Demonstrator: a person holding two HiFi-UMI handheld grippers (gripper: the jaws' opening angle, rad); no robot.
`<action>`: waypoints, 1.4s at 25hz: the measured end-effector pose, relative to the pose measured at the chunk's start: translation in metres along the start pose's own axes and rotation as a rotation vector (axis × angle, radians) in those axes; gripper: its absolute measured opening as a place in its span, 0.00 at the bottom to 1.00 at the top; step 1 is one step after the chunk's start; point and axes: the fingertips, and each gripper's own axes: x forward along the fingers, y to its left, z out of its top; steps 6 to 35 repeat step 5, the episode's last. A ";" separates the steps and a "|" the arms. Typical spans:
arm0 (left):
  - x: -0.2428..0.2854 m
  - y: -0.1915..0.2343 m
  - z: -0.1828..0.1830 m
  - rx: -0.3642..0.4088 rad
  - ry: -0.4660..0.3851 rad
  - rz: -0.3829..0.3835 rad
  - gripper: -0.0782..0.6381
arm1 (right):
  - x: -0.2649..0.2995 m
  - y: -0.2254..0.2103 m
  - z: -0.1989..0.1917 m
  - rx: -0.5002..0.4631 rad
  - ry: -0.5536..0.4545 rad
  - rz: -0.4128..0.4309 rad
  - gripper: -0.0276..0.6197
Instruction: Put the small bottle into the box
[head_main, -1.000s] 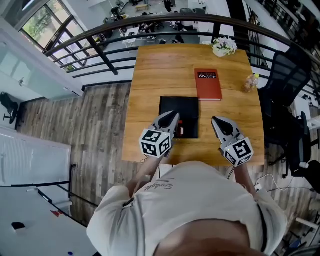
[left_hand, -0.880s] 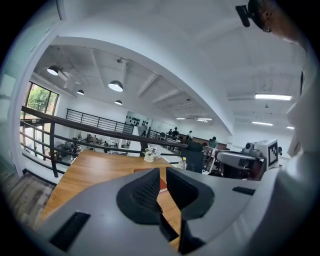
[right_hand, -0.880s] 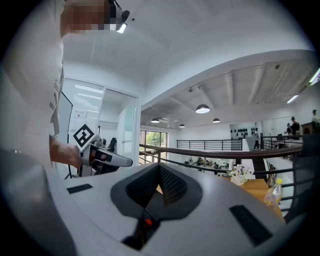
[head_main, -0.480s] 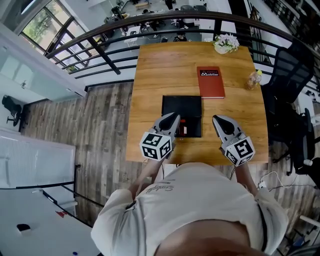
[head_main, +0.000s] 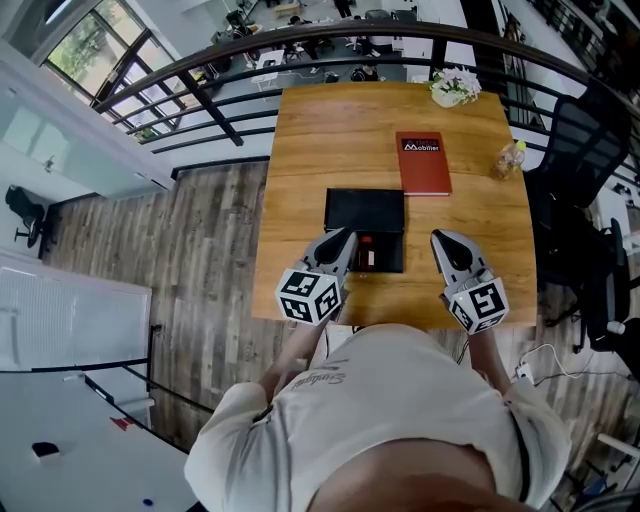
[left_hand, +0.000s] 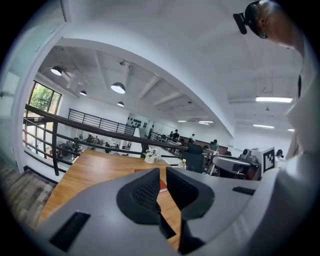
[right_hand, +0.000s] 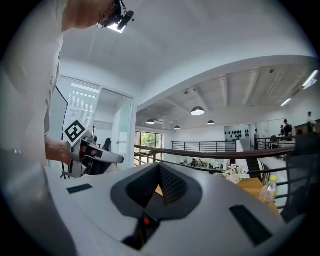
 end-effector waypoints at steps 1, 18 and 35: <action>-0.001 0.001 0.000 -0.001 0.000 0.001 0.18 | 0.001 0.001 -0.001 0.008 -0.003 0.002 0.03; -0.004 -0.001 -0.002 -0.017 0.002 -0.016 0.18 | 0.004 0.007 -0.005 0.043 -0.013 0.016 0.03; -0.004 -0.001 -0.002 -0.017 0.002 -0.016 0.18 | 0.004 0.007 -0.005 0.043 -0.013 0.016 0.03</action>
